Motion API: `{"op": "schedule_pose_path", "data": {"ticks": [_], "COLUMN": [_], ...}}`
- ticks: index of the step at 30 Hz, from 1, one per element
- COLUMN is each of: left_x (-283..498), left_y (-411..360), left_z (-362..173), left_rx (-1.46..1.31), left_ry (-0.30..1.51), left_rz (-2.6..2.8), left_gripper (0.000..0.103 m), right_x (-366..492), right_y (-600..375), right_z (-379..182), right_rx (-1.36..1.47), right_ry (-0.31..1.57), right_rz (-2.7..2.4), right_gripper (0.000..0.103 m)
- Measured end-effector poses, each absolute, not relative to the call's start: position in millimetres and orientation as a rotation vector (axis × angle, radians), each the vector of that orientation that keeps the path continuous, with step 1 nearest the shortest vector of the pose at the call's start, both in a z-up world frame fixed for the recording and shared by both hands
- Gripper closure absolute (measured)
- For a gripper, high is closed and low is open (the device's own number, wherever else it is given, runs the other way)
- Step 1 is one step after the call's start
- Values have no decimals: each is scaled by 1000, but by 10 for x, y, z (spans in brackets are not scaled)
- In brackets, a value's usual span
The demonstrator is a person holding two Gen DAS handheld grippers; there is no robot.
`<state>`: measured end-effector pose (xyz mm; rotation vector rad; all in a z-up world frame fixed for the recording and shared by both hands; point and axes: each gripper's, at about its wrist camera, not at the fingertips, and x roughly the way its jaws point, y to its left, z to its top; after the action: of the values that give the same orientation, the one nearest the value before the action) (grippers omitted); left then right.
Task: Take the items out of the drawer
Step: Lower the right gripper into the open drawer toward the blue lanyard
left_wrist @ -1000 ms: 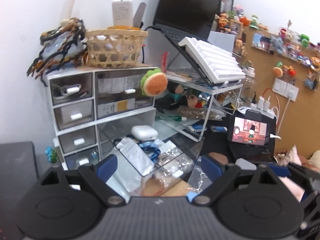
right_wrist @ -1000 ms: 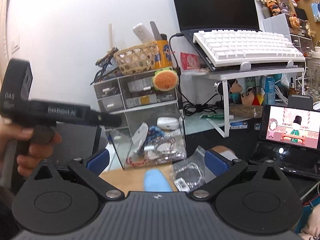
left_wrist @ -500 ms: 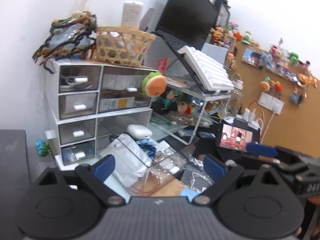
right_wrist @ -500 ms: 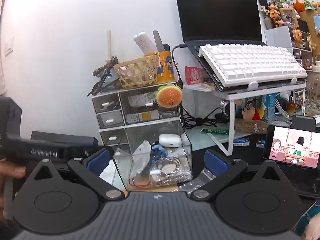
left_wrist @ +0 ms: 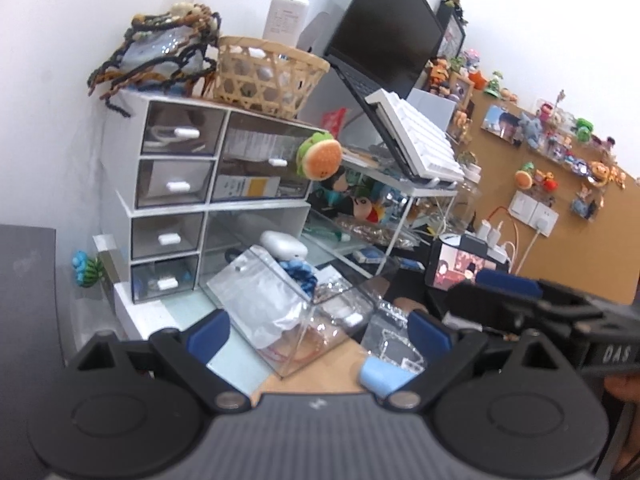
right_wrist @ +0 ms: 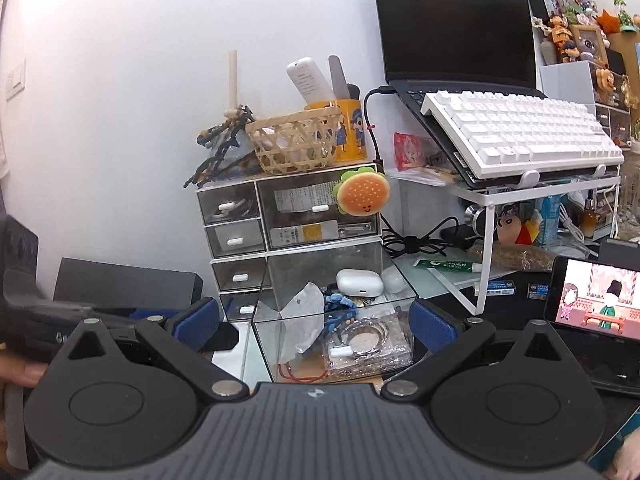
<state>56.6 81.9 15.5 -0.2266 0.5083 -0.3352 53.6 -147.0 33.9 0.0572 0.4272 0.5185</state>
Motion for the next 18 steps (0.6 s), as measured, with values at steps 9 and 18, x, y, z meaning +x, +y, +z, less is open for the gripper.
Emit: {"op": "schedule_pose_path", "data": {"ticks": [9,18], "left_x": [479,419], "left_y": [989,1026], "left_z": [145,146], "left_rx": [-287,-265], "left_ry": [497,486], "left_rz": [-310,-295], "left_gripper": [6,5], "right_x": [604,825], "right_y": [-1301,-1188], "right_z": [379,421], "right_rx": [38,-24], "right_ry": [452,506], "right_rz": [515,532], "right_gripper": [0,19]}}
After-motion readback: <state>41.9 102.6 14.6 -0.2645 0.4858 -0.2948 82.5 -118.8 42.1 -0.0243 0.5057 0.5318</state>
